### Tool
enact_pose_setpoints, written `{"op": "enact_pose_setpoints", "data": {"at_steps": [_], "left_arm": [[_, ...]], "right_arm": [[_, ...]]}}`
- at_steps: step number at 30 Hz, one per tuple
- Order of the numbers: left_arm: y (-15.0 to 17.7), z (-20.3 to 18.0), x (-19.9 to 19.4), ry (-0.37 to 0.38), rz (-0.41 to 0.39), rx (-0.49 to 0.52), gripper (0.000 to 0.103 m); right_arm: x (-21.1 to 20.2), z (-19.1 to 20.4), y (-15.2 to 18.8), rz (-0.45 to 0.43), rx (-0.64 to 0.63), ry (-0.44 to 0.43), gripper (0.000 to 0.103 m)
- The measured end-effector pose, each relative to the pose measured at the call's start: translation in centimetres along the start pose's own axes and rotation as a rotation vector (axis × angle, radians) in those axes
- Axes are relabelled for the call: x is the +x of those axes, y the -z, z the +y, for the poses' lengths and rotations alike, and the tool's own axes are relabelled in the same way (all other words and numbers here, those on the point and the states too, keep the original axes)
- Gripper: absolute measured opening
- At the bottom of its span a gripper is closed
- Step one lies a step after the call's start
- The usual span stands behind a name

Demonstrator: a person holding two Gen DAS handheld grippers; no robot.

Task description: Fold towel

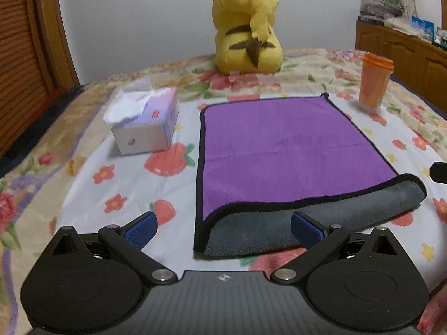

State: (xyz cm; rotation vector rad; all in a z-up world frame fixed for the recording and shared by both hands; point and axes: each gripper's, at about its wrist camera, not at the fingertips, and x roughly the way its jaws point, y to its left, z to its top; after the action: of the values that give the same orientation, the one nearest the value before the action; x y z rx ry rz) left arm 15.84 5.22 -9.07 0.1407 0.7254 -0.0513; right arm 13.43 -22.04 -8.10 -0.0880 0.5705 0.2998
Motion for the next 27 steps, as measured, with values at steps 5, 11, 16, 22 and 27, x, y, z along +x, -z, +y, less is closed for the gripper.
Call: {"op": "enact_pose_setpoints", "data": {"at_steps": [5,11,16,22,27], "left_arm": [[0.0,0.6,1.1,0.003,0.029,-0.013,0.103],[-0.2,1.5,2.2,0.001,0.050,-0.043,0.099],[-0.3,2.2,2.6,0.024,0.065,-0.071,0.089],[-0.2,1.7,3.0,0.071,0.089,-0.055,0.061],[-0.1,1.3,3.4,0.074,0.112,-0.030,0.054]], "right_arm": [[0.8,0.0,0.2,0.034,-0.004,-0.011,0.103],[1.9,-0.3,0.4,0.078,0.009,-0.019,0.103],[2.8,-0.6,0.7,0.116,0.025,-0.026,0.103],[3.6,-0.6,0.8,0.156,0.038,-0.047,0.103],[4.3,-0.8,1.0,0.191,0.051,-0.071,0.088]]}}
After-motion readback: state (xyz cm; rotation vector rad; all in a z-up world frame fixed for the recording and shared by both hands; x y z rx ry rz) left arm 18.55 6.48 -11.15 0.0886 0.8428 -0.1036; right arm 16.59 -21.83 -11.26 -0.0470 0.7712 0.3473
